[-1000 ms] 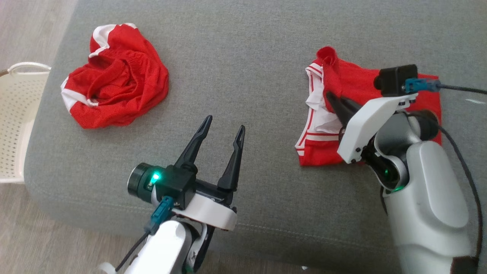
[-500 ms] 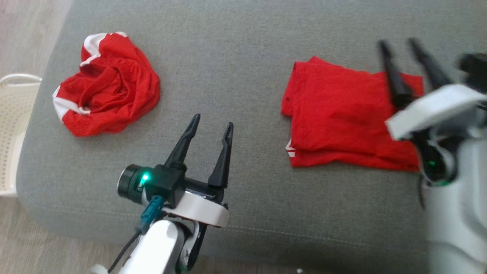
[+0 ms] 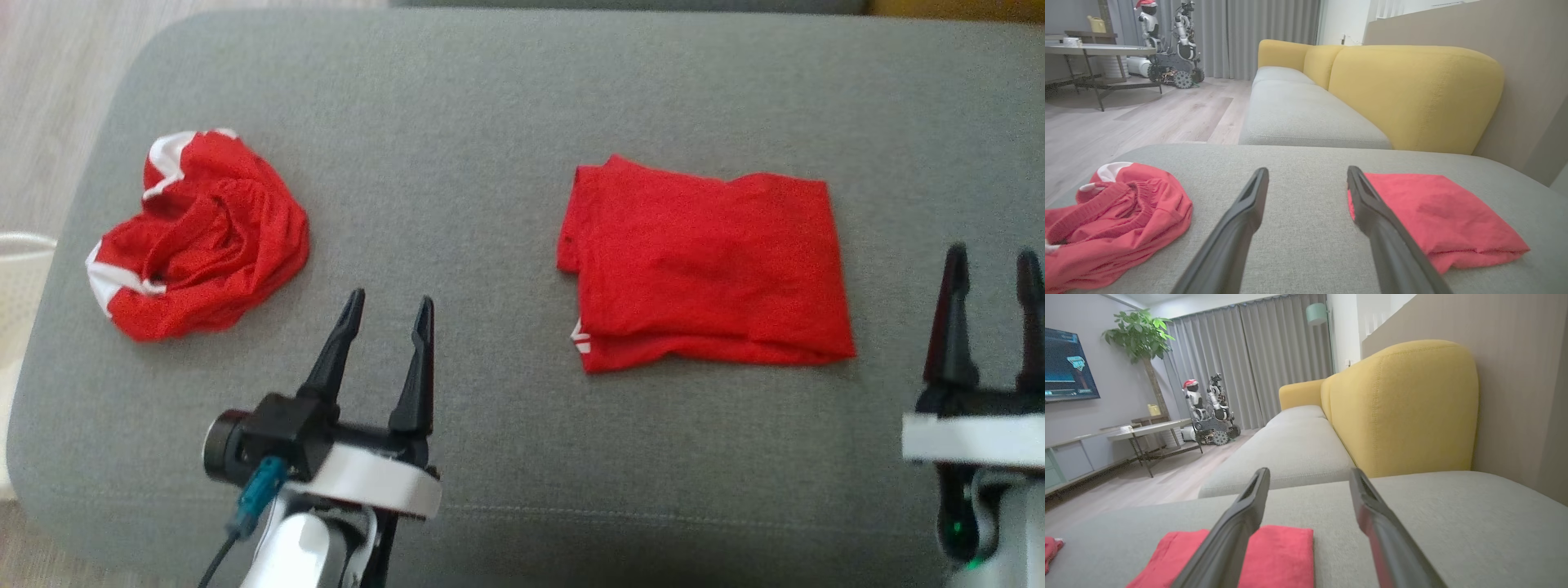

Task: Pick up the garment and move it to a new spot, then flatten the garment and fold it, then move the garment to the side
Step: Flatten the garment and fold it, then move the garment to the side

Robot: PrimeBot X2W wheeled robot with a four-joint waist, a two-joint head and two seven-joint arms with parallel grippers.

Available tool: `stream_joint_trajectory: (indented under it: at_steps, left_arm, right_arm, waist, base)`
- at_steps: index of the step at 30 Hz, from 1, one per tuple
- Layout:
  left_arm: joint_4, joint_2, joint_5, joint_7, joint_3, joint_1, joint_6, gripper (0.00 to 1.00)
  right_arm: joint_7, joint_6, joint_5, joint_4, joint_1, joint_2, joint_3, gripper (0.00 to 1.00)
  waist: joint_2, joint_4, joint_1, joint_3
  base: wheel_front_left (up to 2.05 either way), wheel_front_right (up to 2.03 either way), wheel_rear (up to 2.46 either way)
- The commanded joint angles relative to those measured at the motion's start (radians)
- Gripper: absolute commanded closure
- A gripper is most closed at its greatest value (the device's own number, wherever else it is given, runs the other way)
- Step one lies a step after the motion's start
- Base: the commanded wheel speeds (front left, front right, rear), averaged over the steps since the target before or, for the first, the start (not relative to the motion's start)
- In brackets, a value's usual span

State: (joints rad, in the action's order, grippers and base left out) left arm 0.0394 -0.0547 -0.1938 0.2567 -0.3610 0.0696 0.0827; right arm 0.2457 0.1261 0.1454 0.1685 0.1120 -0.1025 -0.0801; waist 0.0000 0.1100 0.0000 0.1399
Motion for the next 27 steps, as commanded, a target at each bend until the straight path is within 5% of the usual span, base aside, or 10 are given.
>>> stream_joint_trajectory:
  at_steps: [1,9,27]
  left_arm:
    - [-0.037,0.003,0.013,0.005,0.043,0.009,-0.006,0.00]
    - [-0.086,0.003,0.125,0.005,0.089,-0.064,-0.008,0.00]
    - [-0.077,0.004,0.156,0.005,0.110,-0.129,-0.003,0.00]
  right_arm:
    - [0.013,0.005,-0.027,-0.034,-0.003,-0.001,0.025,0.00]
    - [0.016,0.005,-0.071,-0.130,-0.117,0.020,0.068,0.00]
    - [0.016,0.005,-0.063,-0.104,-0.214,0.034,0.095,0.00]
  waist:
    - [0.0000,-0.016,0.0000,-0.022]
    - [0.0000,-0.045,0.0000,-0.067]
    - [0.0000,-0.052,0.0000,-0.129]
  base:
    - [0.00,0.00,0.00]
    - [0.00,0.00,0.00]
    - [0.00,0.00,0.00]
